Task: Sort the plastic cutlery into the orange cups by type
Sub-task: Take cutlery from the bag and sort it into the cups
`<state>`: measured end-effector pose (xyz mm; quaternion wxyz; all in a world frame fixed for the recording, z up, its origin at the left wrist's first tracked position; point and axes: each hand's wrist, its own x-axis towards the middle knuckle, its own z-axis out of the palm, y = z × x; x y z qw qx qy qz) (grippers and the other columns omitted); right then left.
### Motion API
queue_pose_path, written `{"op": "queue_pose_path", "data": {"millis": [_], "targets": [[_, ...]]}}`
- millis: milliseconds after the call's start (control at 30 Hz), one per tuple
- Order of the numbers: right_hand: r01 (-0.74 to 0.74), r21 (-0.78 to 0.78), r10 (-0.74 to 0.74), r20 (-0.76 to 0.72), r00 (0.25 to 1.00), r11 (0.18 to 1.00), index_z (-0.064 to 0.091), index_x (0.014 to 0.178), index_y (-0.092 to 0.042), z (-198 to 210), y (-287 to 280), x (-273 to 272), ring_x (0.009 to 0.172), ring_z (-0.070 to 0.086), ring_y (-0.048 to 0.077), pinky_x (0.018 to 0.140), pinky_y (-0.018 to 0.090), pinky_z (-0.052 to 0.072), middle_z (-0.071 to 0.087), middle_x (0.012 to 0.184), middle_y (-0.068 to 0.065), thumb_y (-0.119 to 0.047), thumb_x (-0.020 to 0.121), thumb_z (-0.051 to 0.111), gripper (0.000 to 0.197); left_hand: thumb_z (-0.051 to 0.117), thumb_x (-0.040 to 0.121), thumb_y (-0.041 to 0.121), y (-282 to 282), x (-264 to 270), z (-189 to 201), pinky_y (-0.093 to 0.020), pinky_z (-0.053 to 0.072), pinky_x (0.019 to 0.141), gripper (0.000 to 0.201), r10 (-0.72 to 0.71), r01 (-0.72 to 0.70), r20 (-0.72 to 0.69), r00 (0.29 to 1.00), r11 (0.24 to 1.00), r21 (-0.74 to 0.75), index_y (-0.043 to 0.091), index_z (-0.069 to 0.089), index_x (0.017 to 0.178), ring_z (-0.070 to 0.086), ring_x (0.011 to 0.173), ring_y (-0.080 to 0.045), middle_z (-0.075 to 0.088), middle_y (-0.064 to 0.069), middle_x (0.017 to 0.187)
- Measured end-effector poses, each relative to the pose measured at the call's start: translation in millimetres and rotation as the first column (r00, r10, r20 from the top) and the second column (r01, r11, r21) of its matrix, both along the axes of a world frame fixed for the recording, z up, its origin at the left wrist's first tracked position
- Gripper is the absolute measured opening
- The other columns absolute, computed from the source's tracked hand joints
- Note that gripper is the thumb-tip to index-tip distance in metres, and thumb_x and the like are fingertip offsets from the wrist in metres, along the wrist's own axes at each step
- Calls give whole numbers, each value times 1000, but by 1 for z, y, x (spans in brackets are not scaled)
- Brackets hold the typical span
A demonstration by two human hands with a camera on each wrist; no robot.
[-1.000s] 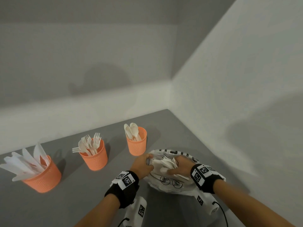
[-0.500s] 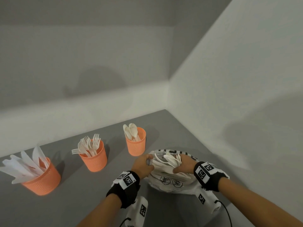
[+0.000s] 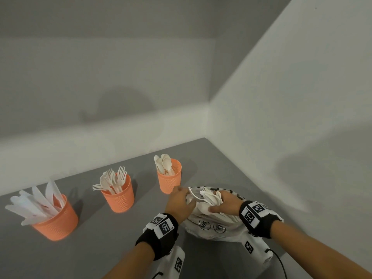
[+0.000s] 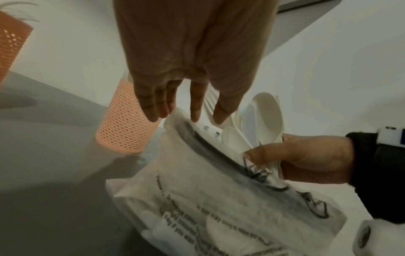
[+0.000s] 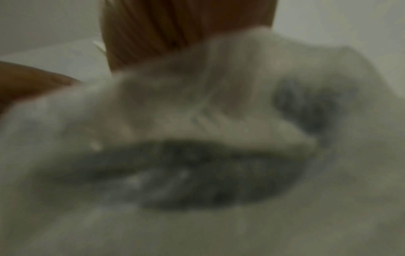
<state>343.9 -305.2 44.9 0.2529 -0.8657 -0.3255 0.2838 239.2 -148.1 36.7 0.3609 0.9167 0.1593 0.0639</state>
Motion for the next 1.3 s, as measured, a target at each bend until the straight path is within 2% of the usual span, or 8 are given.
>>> {"op": "queue_pose_path", "data": {"millis": [133, 333, 500, 700, 867, 967, 1067, 1300], "targets": [[7, 40, -5, -36, 999, 999, 51, 83, -24, 6, 1, 2, 70, 50, 11, 67, 20, 41, 52, 72, -8, -20, 81, 68, 17, 52, 92, 20, -7, -2, 8, -28, 41, 94, 36, 96, -48, 165, 982, 960, -276, 11, 48, 127, 53, 106, -19, 55, -2, 109], [52, 27, -51, -17, 999, 998, 45, 71, -26, 3, 9, 5, 61, 48, 6, 59, 17, 37, 50, 67, -8, -12, 75, 70, 29, 40, 85, 52, -7, -3, 1, -30, 48, 76, 39, 140, -75, 296, 945, 972, -222, 20, 62, 91, 58, 83, -15, 64, 4, 81], [48, -10, -48, -28, 998, 999, 47, 77, -35, 0, 12, 4, 78, 55, 12, 76, 26, 44, 55, 77, -14, -21, 71, 74, 32, 53, 91, 22, -13, 2, 5, -24, 32, 56, 24, 135, -100, 331, 934, 988, -118, 12, 54, 69, 39, 55, -9, 42, 8, 55], [20, -11, -20, -16, 1000, 1000, 48, 76, -38, -3, 13, 2, 76, 54, 11, 73, 25, 45, 55, 77, -15, -17, 67, 73, 33, 42, 96, 25, -10, 7, 11, -33, 33, 78, 28, -36, 26, 71, 997, 989, 146, 9, 53, 75, 45, 85, -24, 51, -11, 84], [110, 188, -92, -103, 990, 976, 52, 82, -21, 24, 24, -2, 65, 53, 5, 59, 13, 46, 55, 72, -7, 3, 75, 66, 29, 40, 95, 34, -8, 4, 25, -27, 38, 76, 42, -76, 106, 156, 985, 975, -194, -4, 58, 99, 51, 86, -24, 57, -14, 90], [268, 378, -189, -233, 954, 886, 56, 85, -12, 53, 37, -1, 55, 58, 7, 60, 21, 52, 61, 69, 1, -4, 84, 63, 11, 42, 97, 28, 2, -5, 35, -25, 43, 85, 19, 127, 2, 204, 971, 844, -536, 15, 55, 99, 55, 92, -16, 57, -1, 95], [419, 536, -192, -429, 883, 733, 59, 80, -9, 75, 60, -7, 51, 59, 11, 54, 22, 50, 61, 64, 4, -7, 85, 64, 8, 35, 99, 29, 19, -17, 41, -25, 46, 80, 21, 229, -93, 54, 972, 585, -805, 16, 52, 99, 56, 90, -14, 58, -4, 98], [554, 602, -18, -667, 744, 575, 55, 72, -8, 83, 149, -62, 46, 57, 9, 51, 20, 50, 57, 54, 1, 1, 80, 67, 17, 22, 97, 49, 47, -73, 41, -25, 54, 55, 61, 284, -213, -192, 939, 45, -976, 4, 63, 97, 65, 66, -17, 66, -9, 75]]}}
